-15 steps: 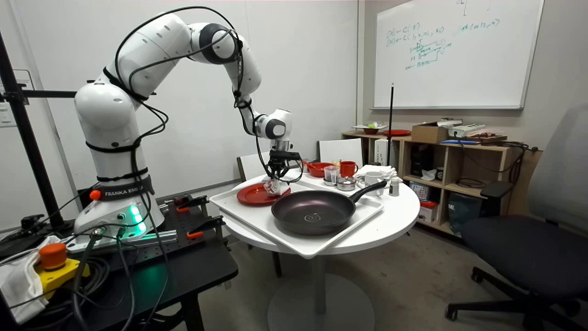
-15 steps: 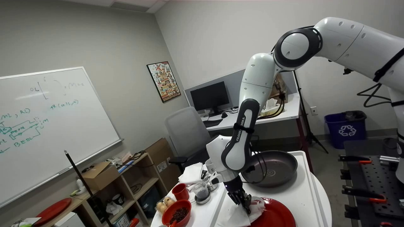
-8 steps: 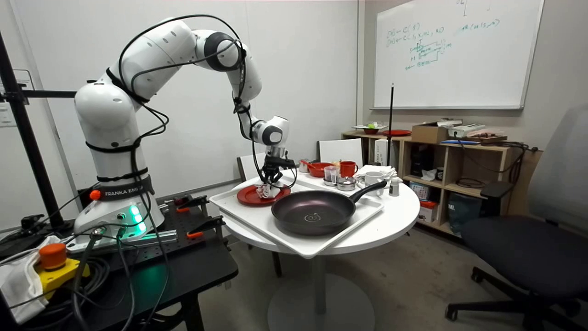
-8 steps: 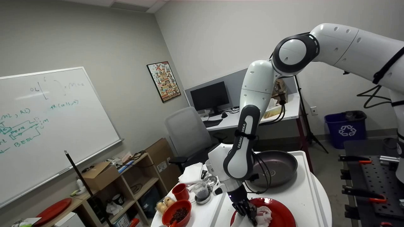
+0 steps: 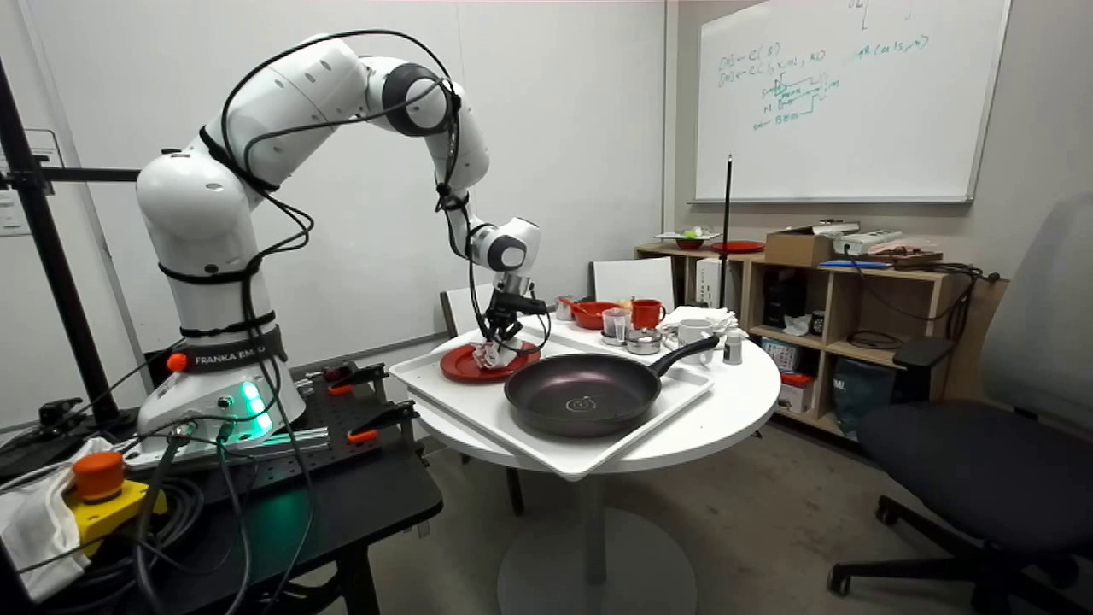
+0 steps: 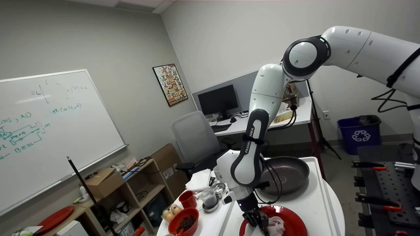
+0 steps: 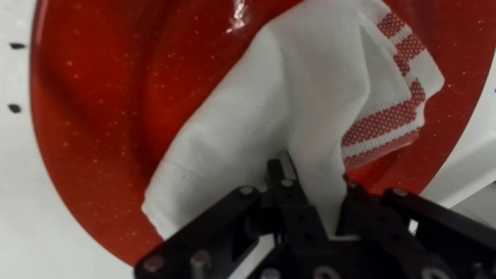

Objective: Wipe the red plate with the white cloth

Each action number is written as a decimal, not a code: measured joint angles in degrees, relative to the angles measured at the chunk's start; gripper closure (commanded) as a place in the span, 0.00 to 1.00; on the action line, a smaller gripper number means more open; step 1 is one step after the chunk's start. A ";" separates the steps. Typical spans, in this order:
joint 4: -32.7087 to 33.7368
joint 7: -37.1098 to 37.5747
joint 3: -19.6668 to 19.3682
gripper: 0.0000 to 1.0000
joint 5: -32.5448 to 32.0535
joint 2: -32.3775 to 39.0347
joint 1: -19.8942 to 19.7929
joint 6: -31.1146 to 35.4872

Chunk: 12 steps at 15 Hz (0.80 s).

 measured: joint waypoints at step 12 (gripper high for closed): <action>-3.52 -6.46 3.79 0.93 0.40 0.37 0.33 -3.07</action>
